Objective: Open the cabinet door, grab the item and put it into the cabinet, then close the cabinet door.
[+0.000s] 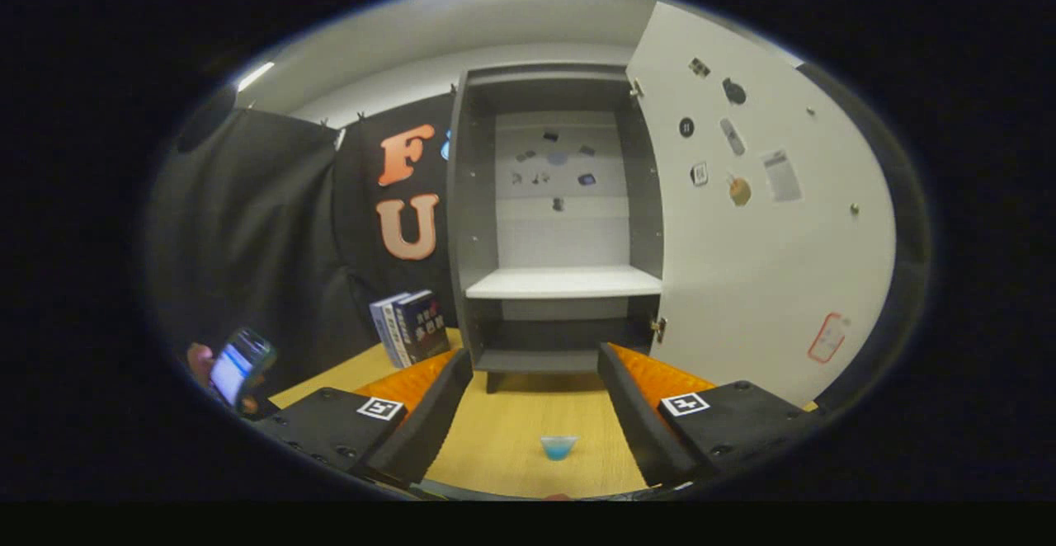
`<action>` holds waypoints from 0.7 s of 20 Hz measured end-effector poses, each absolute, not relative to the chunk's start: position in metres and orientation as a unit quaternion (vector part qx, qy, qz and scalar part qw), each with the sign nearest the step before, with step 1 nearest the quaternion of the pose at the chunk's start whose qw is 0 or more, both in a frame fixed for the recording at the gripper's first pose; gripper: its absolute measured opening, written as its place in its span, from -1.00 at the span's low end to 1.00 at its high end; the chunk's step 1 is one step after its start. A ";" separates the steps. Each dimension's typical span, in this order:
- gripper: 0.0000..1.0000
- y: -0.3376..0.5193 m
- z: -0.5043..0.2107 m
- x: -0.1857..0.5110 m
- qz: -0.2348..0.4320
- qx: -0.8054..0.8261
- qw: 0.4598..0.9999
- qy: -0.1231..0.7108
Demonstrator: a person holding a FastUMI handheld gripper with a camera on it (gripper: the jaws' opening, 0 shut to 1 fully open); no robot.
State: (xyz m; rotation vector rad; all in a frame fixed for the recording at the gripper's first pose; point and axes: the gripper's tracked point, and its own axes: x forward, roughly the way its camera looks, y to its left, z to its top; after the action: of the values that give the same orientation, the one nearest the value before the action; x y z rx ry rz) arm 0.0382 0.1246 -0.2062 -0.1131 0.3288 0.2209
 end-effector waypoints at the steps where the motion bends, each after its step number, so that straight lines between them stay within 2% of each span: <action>1: 0.97 0.125 -0.240 0.044 0.105 -0.062 0.974 0.193; 7: 0.97 0.124 -0.386 0.079 0.064 -0.099 0.951 0.287; 13: 0.97 0.101 -0.455 0.071 0.033 -0.085 0.934 0.345; 14: 0.91 0.100 -0.460 0.067 0.035 -0.077 0.932 0.353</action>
State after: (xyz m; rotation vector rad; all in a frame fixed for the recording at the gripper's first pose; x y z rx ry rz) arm 0.0674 0.1004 -0.4602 -0.1568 0.7226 0.0715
